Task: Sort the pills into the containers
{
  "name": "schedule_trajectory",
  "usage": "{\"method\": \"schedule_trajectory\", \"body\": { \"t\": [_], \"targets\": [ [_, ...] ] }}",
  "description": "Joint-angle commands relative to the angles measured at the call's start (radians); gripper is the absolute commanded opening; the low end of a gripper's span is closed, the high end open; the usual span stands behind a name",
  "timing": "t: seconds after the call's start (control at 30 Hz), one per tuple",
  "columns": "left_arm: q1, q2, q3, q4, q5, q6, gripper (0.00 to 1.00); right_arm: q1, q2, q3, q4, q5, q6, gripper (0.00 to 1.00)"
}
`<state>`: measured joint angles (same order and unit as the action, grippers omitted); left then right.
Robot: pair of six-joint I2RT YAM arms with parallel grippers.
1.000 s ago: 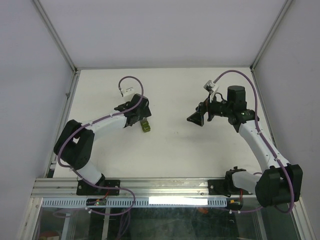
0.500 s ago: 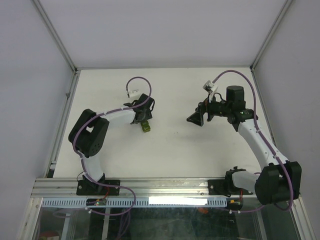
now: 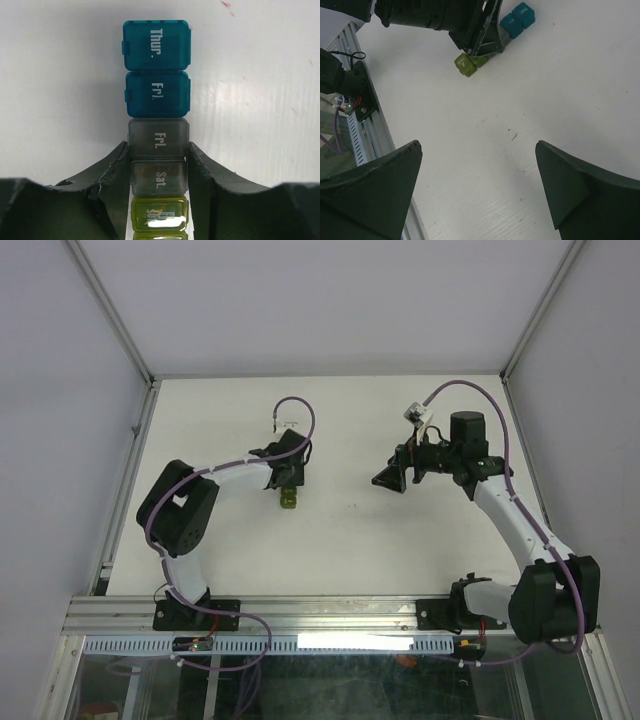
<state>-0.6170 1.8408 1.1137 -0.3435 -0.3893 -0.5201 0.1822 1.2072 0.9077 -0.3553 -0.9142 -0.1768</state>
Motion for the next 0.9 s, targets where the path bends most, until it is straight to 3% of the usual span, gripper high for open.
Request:
{"method": "schedule_trajectory", "body": {
  "t": [0.0,0.27,0.53,0.73,0.87],
  "targets": [
    [-0.031,-0.069,-0.089,0.128,0.296,0.242,0.33,0.007,0.004,0.019,0.049,-0.072,0.032,1.00],
    [-0.082,-0.120,-0.159,0.256,0.591,0.508,0.35,0.005,0.025,-0.020,0.137,-0.121,0.131,1.00],
    [-0.169,-0.115,-0.191,0.248,0.609,0.702,0.56,-0.034,0.024,-0.014,0.128,-0.141,0.126,1.00],
    [-0.216,-0.148,-0.209,0.281,0.600,0.736,0.65,-0.103,-0.008,-0.005,0.084,-0.207,0.065,1.00],
    [-0.220,-0.280,-0.254,0.345,0.547,0.707,0.74,-0.105,-0.015,-0.004,0.038,-0.252,-0.032,1.00]
  ]
}}
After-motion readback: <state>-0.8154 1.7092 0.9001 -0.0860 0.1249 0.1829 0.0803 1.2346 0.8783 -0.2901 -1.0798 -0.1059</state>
